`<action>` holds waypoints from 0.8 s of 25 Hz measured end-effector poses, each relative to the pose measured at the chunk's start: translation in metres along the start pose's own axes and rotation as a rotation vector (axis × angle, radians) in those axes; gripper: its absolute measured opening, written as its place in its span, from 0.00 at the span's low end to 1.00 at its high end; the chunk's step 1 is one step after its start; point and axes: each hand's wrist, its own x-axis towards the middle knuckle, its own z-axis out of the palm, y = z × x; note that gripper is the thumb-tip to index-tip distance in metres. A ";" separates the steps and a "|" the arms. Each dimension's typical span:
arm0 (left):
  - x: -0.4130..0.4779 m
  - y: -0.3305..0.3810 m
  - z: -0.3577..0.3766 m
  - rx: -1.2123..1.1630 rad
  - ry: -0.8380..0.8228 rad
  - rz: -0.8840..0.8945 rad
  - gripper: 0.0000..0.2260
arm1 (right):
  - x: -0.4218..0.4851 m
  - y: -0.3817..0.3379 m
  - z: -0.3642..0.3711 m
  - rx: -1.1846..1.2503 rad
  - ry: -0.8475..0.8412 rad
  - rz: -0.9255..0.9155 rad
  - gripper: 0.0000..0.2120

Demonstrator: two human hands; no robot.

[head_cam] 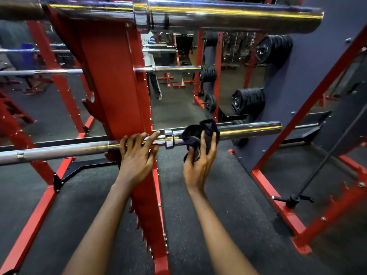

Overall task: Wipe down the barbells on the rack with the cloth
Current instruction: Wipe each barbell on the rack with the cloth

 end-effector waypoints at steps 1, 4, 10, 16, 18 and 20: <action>0.000 0.001 -0.001 -0.013 -0.002 -0.012 0.20 | -0.006 -0.009 0.006 0.107 0.078 0.108 0.27; 0.000 0.001 -0.005 -0.047 -0.036 -0.032 0.21 | -0.002 -0.035 0.021 0.538 0.333 0.560 0.21; 0.004 0.005 -0.011 -0.095 -0.104 -0.079 0.24 | 0.024 -0.042 0.010 1.002 0.076 1.174 0.12; 0.003 0.005 -0.013 -0.132 -0.127 -0.085 0.26 | -0.005 -0.045 -0.001 0.795 -0.032 1.043 0.07; 0.003 0.005 -0.015 -0.168 -0.142 -0.092 0.28 | -0.010 -0.052 -0.007 0.636 0.059 0.874 0.08; 0.002 0.005 -0.017 -0.213 -0.145 -0.101 0.29 | -0.013 -0.053 -0.011 0.423 0.122 0.595 0.11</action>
